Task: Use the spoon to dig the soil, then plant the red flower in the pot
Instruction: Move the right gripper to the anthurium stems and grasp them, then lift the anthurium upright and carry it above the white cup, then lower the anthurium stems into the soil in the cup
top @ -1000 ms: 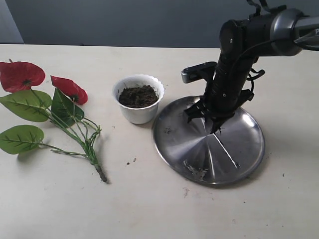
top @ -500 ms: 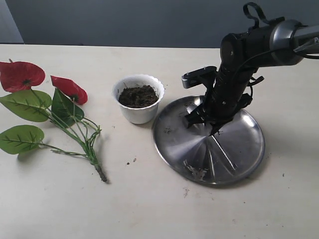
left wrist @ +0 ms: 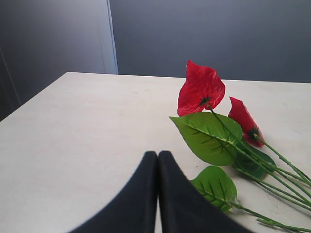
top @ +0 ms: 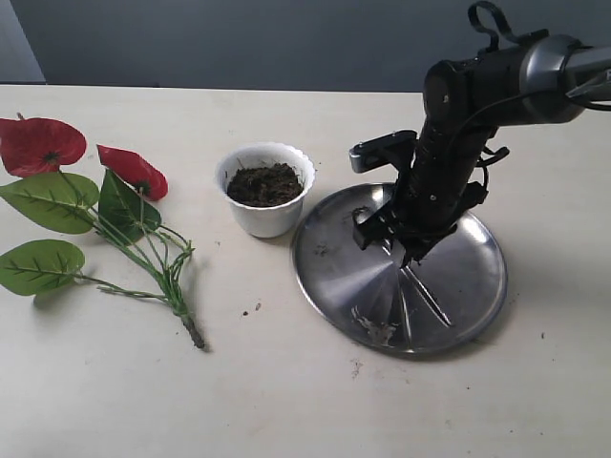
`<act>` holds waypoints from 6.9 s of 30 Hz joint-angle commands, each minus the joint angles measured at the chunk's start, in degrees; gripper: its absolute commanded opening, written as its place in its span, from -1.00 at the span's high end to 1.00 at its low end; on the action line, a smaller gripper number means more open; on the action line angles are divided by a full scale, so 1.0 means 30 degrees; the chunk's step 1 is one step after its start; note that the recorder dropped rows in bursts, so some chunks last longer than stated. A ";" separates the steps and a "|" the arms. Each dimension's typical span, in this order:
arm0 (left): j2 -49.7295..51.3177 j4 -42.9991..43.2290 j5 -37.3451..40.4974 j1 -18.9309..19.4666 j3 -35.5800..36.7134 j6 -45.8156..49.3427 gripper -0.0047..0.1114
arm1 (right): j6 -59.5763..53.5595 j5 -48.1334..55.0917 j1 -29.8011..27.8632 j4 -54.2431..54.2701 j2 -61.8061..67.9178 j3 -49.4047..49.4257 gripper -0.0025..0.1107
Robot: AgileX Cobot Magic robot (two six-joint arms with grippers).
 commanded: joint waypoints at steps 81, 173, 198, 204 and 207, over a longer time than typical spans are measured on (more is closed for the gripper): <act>-0.0043 0.0036 -0.0175 0.0007 0.0070 -0.0047 0.91 | -0.2904 -0.0986 0.8601 0.4952 1.1030 -1.9493 0.40; -0.0043 0.0036 -0.0091 0.0007 0.0070 -0.0047 0.91 | 0.4098 -3.5444 0.2922 -0.4539 0.1076 0.2722 0.97; -0.0043 0.0036 -0.0138 0.0007 0.0070 -0.0047 0.91 | 0.4332 -3.8298 0.2922 -0.8949 0.2018 0.6225 0.97; -0.0043 0.0036 -0.0138 0.0007 0.0070 -0.0047 0.91 | 0.5072 -3.7297 0.2922 -0.9113 0.2018 0.6244 0.97; -0.0043 0.0036 -0.0138 0.0007 0.0070 -0.0047 0.91 | 0.5223 -3.6869 0.2922 -0.9113 0.2018 0.6244 0.97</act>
